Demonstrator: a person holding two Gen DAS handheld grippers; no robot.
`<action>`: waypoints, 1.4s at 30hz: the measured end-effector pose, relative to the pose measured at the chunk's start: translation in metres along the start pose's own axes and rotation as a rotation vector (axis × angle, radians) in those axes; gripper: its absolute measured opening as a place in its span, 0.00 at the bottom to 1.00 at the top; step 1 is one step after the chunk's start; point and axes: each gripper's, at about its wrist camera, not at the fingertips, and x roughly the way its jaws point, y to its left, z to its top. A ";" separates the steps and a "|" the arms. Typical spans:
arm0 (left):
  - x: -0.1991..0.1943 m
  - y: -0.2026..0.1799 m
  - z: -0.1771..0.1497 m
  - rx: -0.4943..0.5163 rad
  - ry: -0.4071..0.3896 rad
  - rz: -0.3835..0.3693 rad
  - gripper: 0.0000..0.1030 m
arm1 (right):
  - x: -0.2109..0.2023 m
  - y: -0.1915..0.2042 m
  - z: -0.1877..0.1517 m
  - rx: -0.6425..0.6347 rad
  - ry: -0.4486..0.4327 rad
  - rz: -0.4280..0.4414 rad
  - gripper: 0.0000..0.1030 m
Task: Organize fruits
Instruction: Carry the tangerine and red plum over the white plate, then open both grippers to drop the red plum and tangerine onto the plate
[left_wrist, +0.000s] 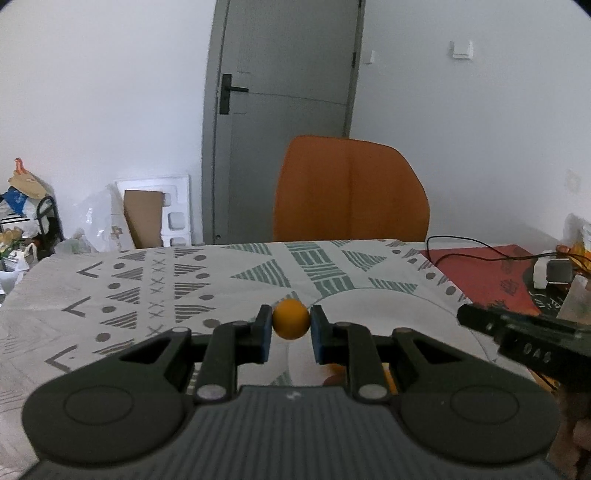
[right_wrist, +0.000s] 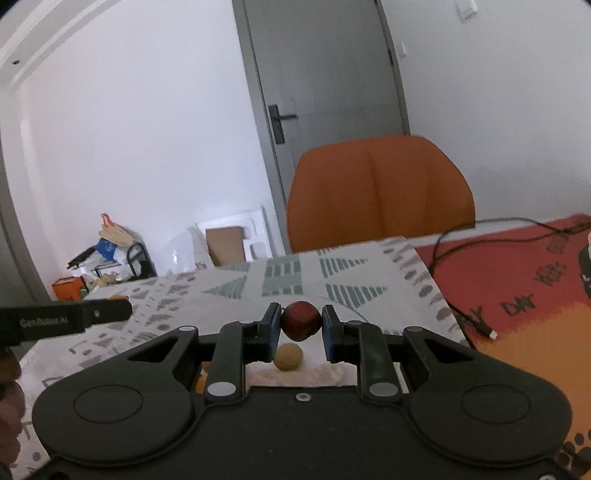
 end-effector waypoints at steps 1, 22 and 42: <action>0.003 -0.002 0.000 0.002 0.003 -0.005 0.20 | 0.002 -0.001 -0.001 0.001 0.005 -0.007 0.21; 0.038 -0.048 0.007 0.077 0.030 -0.113 0.20 | 0.002 -0.020 -0.006 0.035 0.028 -0.085 0.27; 0.002 -0.032 0.010 0.044 0.015 -0.043 0.41 | -0.016 -0.034 0.002 0.135 -0.024 -0.024 0.27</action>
